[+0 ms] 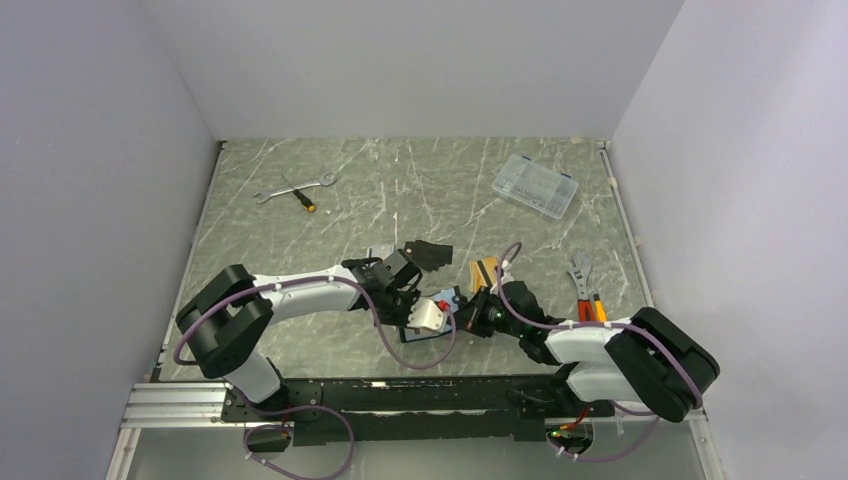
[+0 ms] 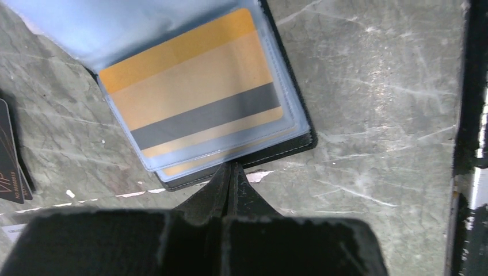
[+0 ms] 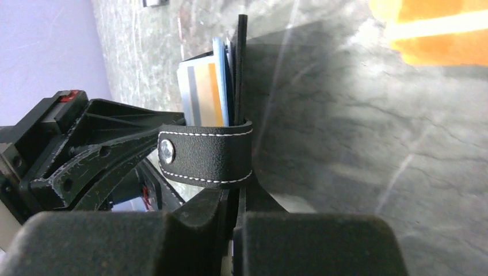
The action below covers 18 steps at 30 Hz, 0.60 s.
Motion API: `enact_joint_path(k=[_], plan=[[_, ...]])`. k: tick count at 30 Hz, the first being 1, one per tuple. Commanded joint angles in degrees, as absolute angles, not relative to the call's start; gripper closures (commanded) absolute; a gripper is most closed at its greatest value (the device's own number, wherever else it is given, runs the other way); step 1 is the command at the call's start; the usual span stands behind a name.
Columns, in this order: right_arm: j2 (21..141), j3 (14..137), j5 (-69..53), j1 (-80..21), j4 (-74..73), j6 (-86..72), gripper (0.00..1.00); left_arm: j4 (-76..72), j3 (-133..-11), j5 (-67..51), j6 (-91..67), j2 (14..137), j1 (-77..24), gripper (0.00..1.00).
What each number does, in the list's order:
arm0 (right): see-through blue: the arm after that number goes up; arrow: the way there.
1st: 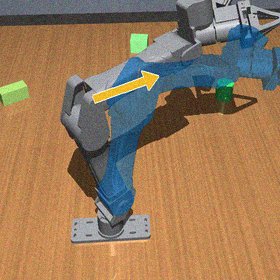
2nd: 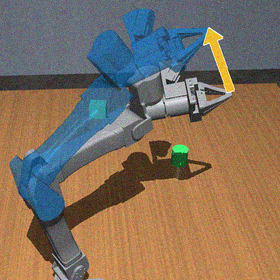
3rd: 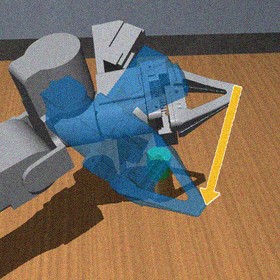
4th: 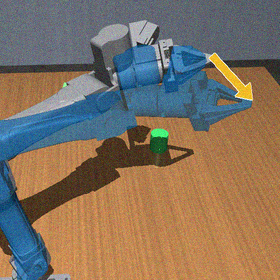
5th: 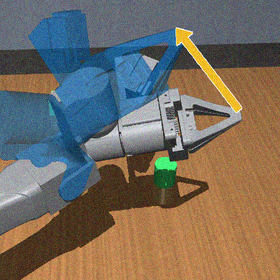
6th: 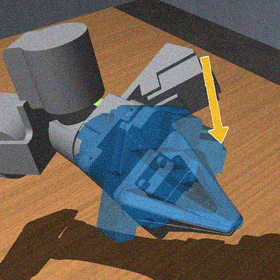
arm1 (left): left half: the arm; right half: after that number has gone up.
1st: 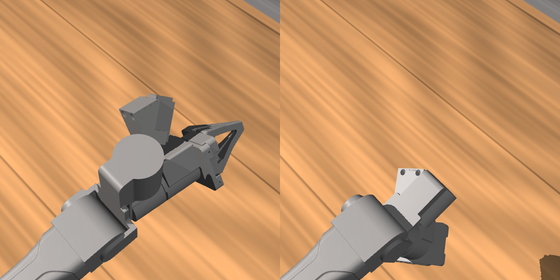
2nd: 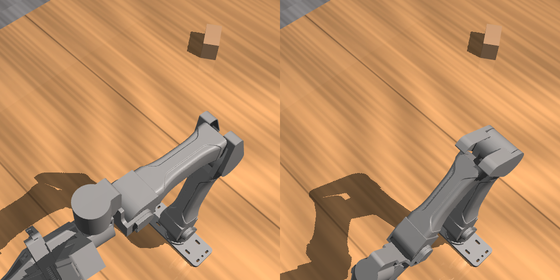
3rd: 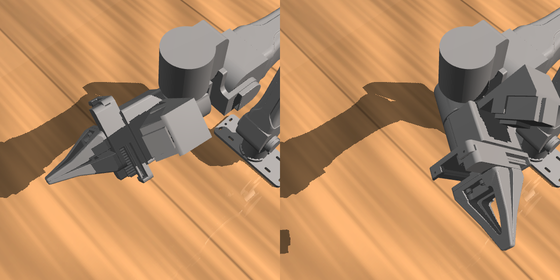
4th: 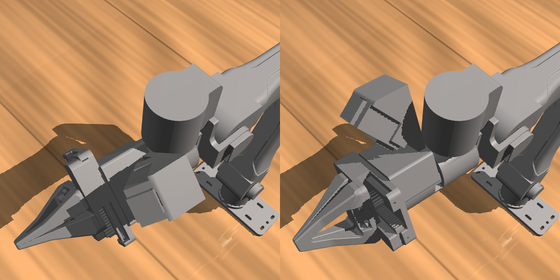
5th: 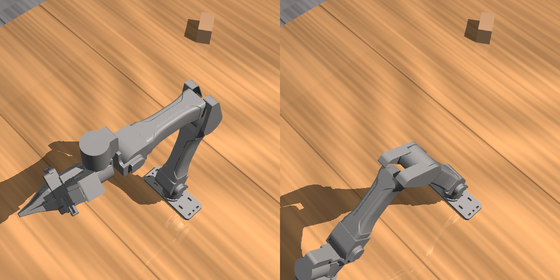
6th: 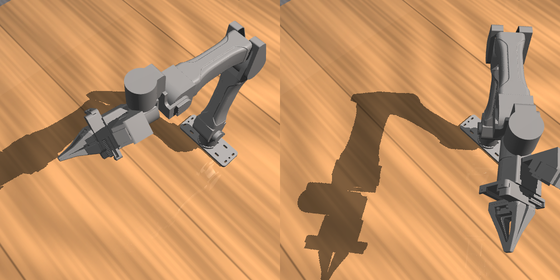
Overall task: Put the credit cards into the card holder
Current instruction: Close the card holder at the center of the board.
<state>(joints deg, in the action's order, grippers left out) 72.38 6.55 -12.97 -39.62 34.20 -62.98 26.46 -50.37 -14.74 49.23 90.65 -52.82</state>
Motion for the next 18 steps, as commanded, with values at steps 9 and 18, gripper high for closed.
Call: enact_joint_path(k=[9,18], plan=[[54.6,23.2,-3.9,-47.5,4.1,-49.6,1.0,36.0,-65.3,-37.6,39.4,82.7,-31.4,0.97],[49.4,35.2,-3.8,-56.0,-9.8,-43.1,1.0,27.7,-62.2,-50.5,32.2,77.1,-15.3,0.96]])
